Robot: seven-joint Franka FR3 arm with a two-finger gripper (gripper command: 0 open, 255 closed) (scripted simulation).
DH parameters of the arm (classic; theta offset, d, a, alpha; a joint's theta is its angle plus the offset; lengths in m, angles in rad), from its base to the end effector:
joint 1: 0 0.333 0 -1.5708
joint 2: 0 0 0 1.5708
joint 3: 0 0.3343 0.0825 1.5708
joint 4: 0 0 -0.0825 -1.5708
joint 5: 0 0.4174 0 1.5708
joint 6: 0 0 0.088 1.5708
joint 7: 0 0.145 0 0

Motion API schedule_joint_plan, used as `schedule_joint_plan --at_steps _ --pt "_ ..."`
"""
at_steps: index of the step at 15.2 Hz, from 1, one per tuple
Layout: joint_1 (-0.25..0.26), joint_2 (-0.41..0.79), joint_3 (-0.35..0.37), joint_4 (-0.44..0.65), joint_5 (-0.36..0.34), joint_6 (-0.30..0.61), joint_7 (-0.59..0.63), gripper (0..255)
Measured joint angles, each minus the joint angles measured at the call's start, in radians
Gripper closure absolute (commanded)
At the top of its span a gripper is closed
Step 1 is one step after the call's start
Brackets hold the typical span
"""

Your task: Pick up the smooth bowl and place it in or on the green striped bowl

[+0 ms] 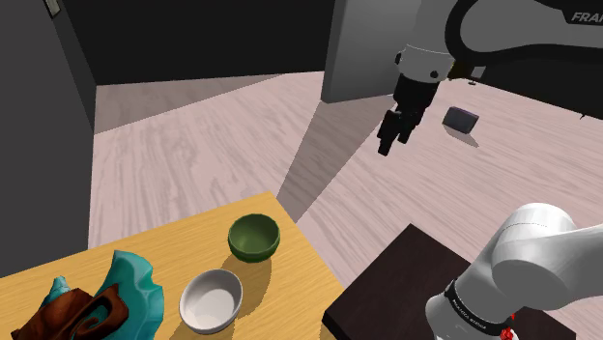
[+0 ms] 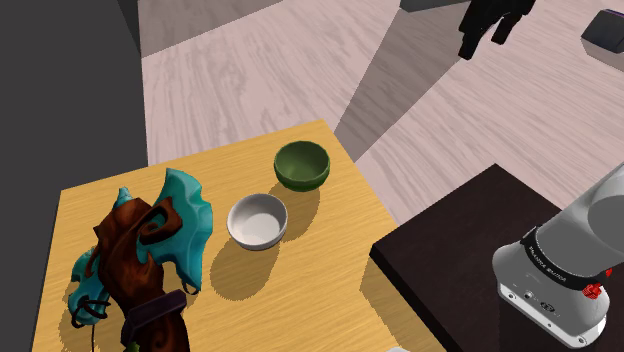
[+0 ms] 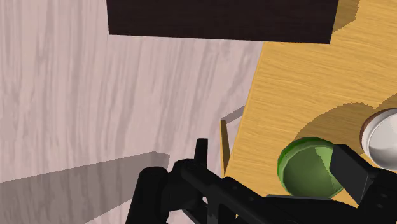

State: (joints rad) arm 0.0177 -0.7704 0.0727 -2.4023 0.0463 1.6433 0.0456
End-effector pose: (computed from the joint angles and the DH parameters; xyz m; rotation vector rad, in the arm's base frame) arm 0.3360 0.0406 0.5423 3.1376 0.0337 0.0163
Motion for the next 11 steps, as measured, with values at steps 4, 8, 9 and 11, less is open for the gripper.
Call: schedule_joint_plan --at_steps 4,8,9,11 --pt "0.012 0.021 0.031 -0.042 0.028 0.062 0.036 0" --pt "0.032 0.065 0.081 -0.111 0.074 0.179 0.093 0" --pt "0.037 0.084 0.096 -0.121 0.086 0.21 0.108 0" --pt "0.048 0.121 0.125 -0.14 0.11 0.27 0.139 0"
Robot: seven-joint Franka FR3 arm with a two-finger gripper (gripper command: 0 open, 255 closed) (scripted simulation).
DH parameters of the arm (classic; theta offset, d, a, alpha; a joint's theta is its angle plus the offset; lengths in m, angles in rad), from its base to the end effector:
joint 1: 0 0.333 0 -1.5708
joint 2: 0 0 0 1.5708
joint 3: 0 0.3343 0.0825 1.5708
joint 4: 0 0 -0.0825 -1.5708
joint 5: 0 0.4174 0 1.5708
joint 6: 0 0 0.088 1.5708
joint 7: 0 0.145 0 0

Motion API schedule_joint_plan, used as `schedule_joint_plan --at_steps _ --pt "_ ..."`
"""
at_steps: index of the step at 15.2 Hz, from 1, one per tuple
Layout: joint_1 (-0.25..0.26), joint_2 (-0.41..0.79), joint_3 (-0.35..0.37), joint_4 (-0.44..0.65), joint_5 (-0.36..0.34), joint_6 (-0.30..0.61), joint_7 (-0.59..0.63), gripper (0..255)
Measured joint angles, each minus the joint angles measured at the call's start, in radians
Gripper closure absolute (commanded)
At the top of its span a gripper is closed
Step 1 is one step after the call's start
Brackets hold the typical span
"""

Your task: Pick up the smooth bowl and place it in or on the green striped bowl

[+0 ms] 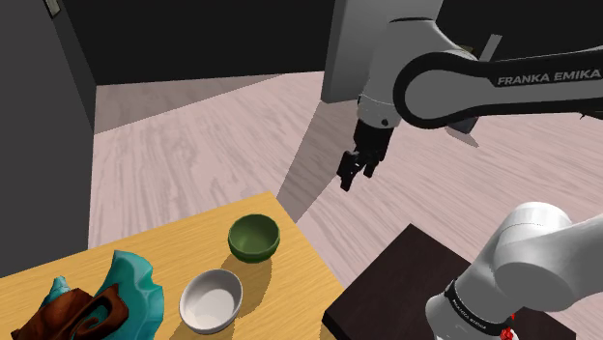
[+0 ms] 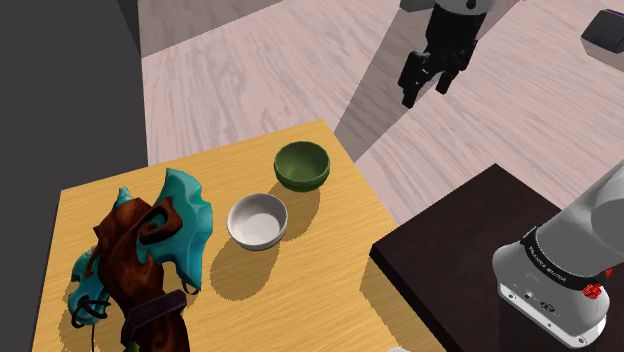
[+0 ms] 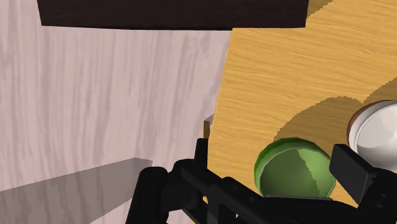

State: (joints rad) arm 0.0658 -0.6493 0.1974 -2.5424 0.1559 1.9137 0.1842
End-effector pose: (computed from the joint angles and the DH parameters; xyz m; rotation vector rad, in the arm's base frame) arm 0.3620 0.1135 0.4469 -3.1109 0.0175 -0.0127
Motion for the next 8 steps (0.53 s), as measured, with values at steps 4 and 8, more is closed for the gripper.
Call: schedule_joint_plan --at_steps 4,8 --pt "0.019 0.097 0.059 -0.036 0.041 0.141 0.057 0" --pt "0.03 0.218 0.115 -0.038 0.067 0.275 0.112 0"
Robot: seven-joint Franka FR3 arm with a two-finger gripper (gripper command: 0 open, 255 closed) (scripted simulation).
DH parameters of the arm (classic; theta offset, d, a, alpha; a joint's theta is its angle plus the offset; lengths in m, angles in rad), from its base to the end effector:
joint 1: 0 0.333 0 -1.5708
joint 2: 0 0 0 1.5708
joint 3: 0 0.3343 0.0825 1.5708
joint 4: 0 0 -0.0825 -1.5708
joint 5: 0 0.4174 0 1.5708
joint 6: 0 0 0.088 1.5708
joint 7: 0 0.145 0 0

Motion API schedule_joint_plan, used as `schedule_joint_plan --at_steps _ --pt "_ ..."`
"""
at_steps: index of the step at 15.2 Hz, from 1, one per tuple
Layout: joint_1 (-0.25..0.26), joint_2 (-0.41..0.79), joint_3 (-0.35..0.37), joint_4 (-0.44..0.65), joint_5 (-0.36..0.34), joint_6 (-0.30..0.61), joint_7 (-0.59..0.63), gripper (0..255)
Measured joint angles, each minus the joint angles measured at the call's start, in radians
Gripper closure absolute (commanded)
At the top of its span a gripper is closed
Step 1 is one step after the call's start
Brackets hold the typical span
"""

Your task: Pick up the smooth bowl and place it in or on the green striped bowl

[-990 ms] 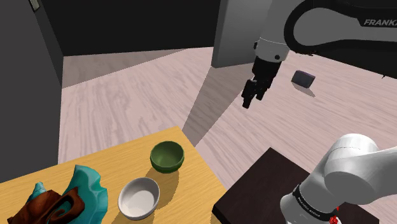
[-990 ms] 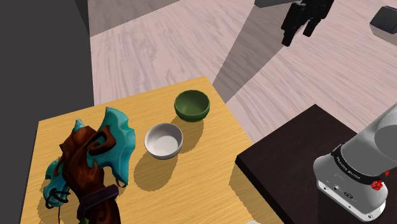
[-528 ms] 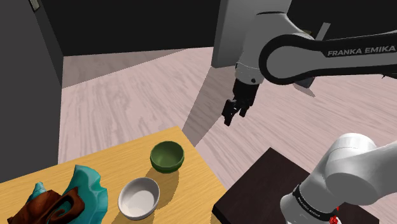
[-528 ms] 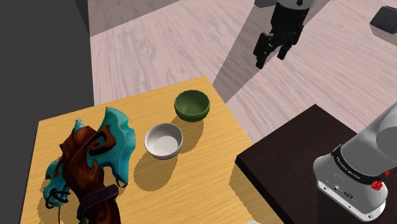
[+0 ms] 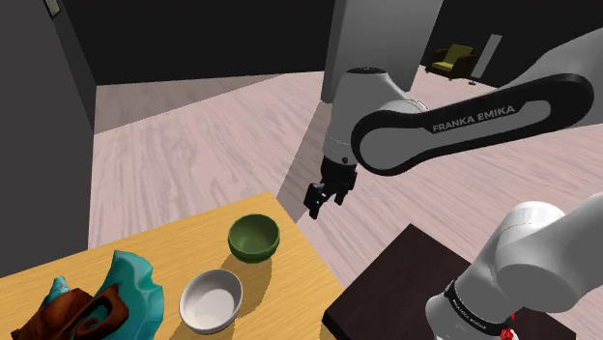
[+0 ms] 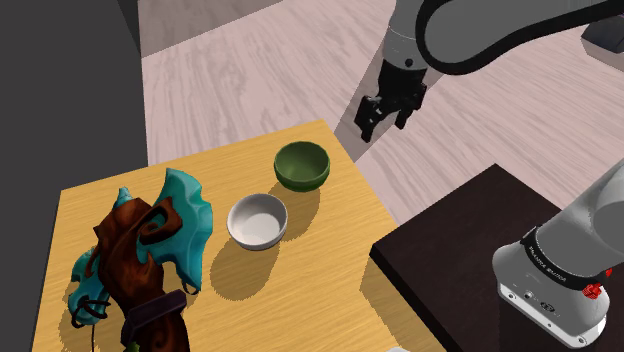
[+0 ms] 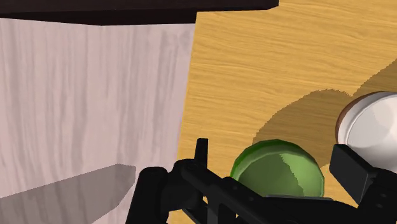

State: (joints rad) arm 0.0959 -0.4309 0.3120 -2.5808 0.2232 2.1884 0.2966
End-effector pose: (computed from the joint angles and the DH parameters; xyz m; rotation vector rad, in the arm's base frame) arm 0.3875 0.1754 0.3617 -3.0799 0.0637 -0.0127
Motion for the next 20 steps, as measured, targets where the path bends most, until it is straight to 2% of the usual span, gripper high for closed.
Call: schedule_joint_plan --at_steps 4,9,13,17,20 --pt "0.012 0.136 0.065 0.02 0.009 0.128 0.076 0" --pt "0.017 0.32 0.128 0.07 -0.03 0.274 0.181 0" --pt "0.025 0.504 0.149 0.141 -0.125 0.388 0.292 0" --pt "0.08 0.678 0.129 0.241 -0.24 0.462 0.423 0" --pt "0.145 0.815 0.086 0.332 -0.318 0.51 0.509 0"
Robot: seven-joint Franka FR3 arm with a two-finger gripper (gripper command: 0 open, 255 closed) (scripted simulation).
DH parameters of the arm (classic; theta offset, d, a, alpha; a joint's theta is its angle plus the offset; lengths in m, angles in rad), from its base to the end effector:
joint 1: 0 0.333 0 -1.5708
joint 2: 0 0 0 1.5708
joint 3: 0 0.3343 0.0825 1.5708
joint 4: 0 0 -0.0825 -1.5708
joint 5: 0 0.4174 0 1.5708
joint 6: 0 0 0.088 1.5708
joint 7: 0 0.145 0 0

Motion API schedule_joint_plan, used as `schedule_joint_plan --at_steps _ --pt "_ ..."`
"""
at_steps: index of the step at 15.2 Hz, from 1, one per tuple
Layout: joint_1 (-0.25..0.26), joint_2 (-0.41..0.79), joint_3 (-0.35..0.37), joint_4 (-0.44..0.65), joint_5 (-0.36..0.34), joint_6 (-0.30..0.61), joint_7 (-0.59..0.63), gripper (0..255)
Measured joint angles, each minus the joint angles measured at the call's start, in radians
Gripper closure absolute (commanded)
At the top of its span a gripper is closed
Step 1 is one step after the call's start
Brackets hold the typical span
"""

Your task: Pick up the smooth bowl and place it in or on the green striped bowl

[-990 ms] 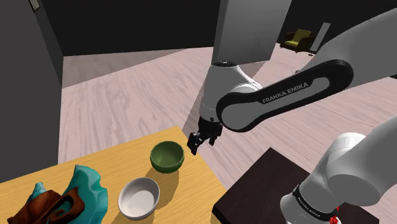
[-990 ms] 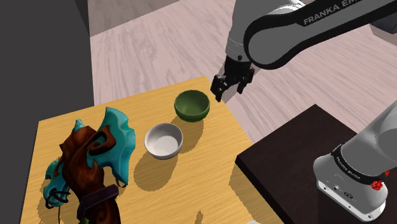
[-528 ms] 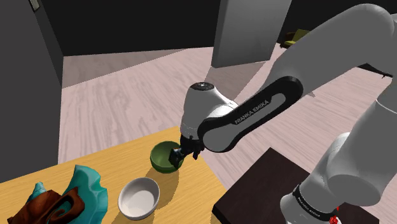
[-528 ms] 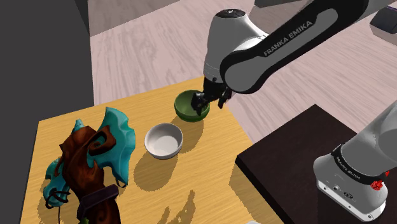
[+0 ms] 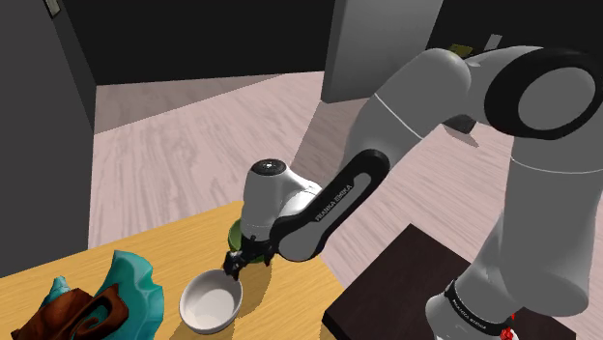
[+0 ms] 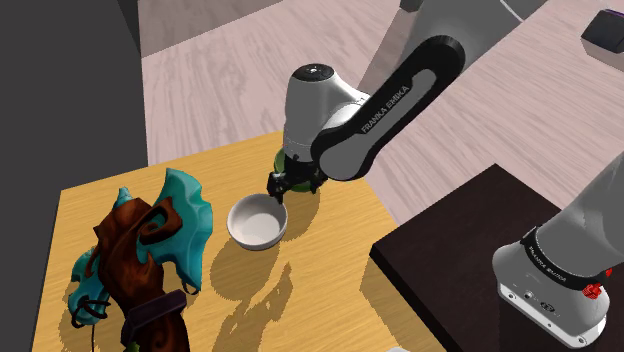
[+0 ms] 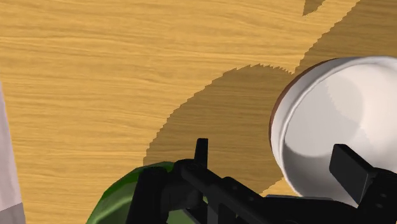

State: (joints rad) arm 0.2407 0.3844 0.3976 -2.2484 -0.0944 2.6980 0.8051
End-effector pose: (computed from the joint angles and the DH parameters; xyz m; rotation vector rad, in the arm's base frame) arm 0.4591 0.3541 0.1665 -2.9957 0.1749 -0.0134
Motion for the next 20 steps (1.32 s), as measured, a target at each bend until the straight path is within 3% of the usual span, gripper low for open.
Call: schedule_joint_plan --at_steps 4,9,17,18,20 --pt "0.063 0.119 -0.04 0.094 -0.043 0.033 0.059 0" --pt "0.1 0.2 -0.075 0.136 -0.072 0.074 0.082 0" --pt "0.115 0.234 -0.09 0.152 -0.082 0.094 0.089 0" --pt "0.115 0.235 -0.09 0.152 -0.082 0.094 0.09 255" --pt "0.115 0.235 -0.09 0.152 -0.082 0.094 0.09 255"
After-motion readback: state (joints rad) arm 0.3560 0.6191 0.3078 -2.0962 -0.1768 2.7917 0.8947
